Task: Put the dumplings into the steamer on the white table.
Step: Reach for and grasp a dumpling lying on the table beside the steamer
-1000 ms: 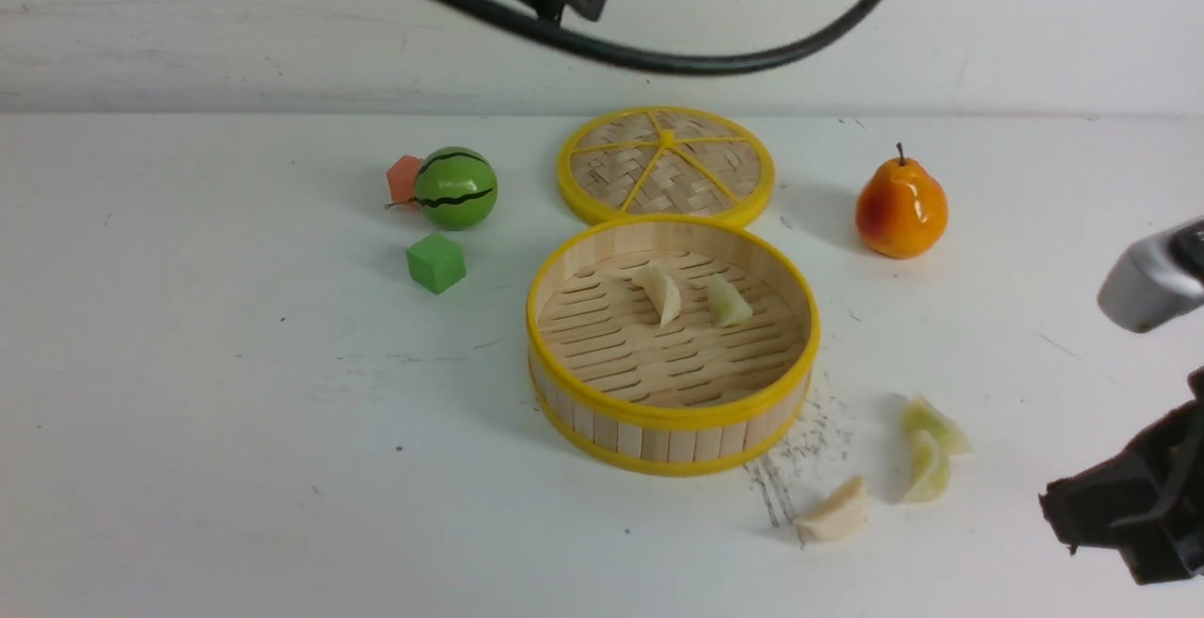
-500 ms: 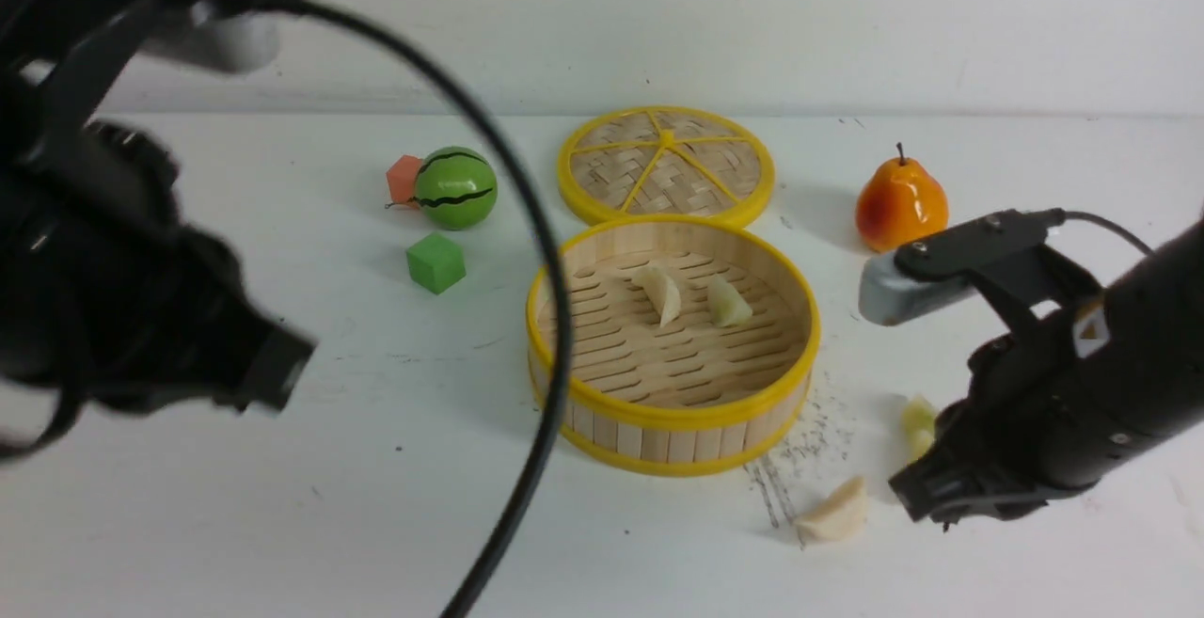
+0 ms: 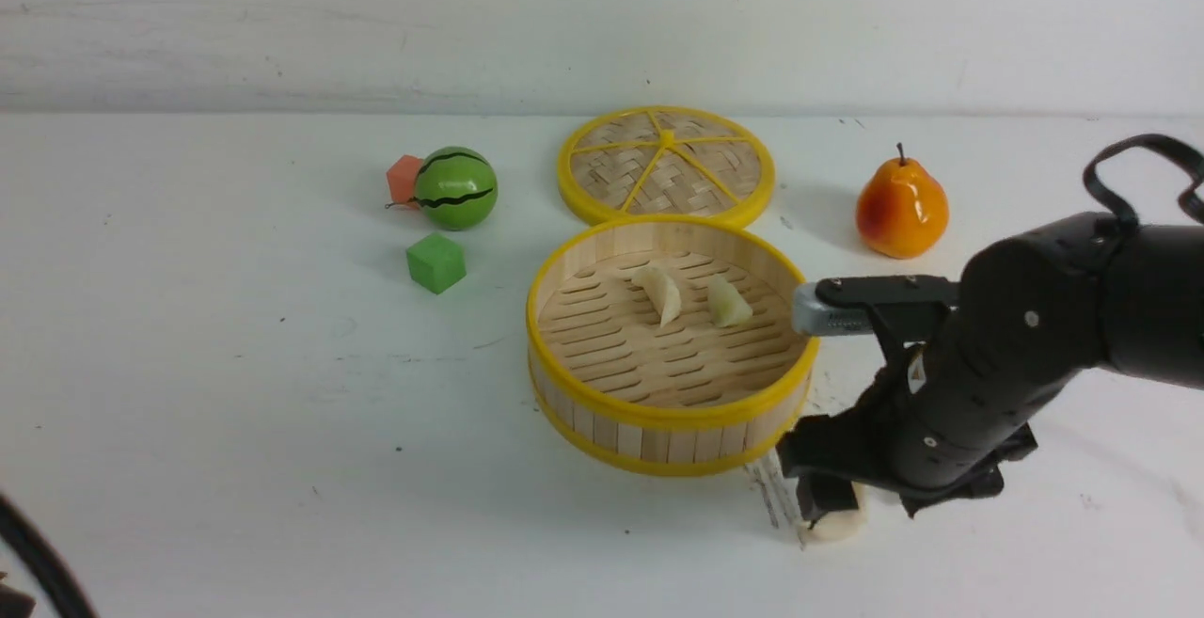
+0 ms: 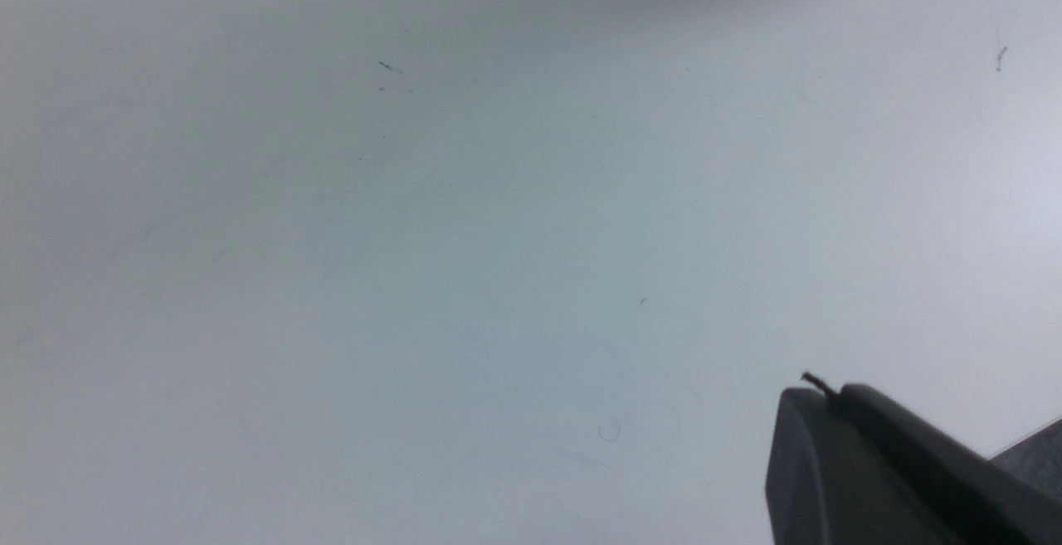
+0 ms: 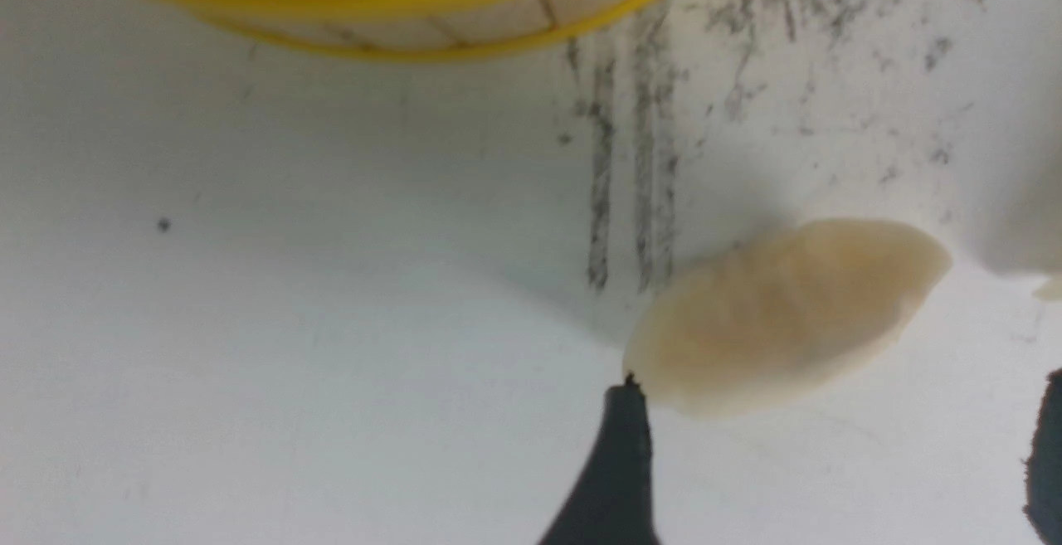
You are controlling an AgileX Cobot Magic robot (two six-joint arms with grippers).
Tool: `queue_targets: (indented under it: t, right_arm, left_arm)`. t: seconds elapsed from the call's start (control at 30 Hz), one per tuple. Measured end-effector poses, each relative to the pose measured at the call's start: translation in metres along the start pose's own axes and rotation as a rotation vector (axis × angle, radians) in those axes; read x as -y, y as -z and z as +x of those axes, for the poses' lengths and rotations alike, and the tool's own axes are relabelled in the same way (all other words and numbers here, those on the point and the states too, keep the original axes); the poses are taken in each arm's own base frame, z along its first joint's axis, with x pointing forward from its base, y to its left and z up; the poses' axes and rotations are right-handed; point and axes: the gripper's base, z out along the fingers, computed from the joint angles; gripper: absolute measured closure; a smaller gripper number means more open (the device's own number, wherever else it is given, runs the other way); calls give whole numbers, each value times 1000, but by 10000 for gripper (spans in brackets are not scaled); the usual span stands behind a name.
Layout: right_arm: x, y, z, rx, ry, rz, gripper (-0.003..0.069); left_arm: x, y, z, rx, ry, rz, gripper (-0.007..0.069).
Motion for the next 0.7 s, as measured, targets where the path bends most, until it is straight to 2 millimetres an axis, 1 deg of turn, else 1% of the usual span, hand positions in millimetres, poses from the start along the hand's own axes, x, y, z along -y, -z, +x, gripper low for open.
queue_targets:
  t: [0.1,0.2,0.27,0.33,0.37,0.4,0.5,0.57,0.67,0.7]
  right_arm:
    - [1,-13,-1,-1,-53,10,-14]
    - [2,-25,-1,-14,-86,18,5]
    - [2,-33,-1,-25,-96,25,50]
    - [2,-35,-1,-27,-97,25,121]
    - [2,-35,-2,-26,-99,23,175]
    - [2,-36,-2,-27,-100,23,195]
    - [2,-37,-2,-31,-103,23,370]
    - [2,-37,-2,-32,-94,23,428]
    - [2,-35,-1,-43,-49,26,416]
    - [2,-32,1,-60,-28,31,416]
  left_arm:
    - [-1,7,5,31,8,6,638]
    - [-2,11,7,46,9,8,638]
    - [-2,11,7,48,9,9,638]
    - [-2,11,7,49,9,6,638]
    - [-2,11,7,49,8,3,638]
    - [-3,11,7,50,6,-1,638]
    - [-4,11,7,54,0,-20,638]
    - [-6,11,7,57,-5,-36,638]
    - [-7,11,6,60,-9,-47,638]
    - [-7,11,6,60,-10,-49,638]
